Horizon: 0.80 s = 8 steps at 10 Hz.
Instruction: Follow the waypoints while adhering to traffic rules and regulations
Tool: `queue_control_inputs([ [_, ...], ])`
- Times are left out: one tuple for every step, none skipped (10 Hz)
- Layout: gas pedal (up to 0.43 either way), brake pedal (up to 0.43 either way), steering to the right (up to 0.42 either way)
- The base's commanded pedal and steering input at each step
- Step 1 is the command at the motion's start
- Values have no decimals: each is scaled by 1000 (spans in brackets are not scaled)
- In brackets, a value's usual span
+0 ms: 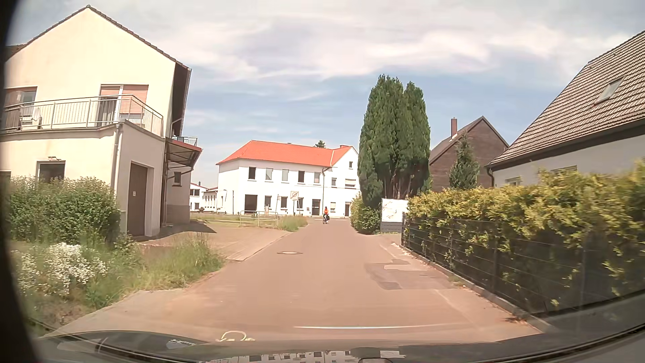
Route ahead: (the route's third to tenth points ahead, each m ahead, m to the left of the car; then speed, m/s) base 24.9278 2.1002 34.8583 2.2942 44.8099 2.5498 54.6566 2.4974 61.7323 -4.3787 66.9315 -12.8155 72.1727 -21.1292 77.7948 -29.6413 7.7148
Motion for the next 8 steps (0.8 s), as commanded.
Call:
queue_control_inputs([
  [0, 12, 7],
  [0, 49, 7],
  [0, 110, 7],
  [0, 134, 7],
  [0, 152, 7],
  [0, 195, 7],
  [0, 207, 6],
  [0, 226, 7],
])
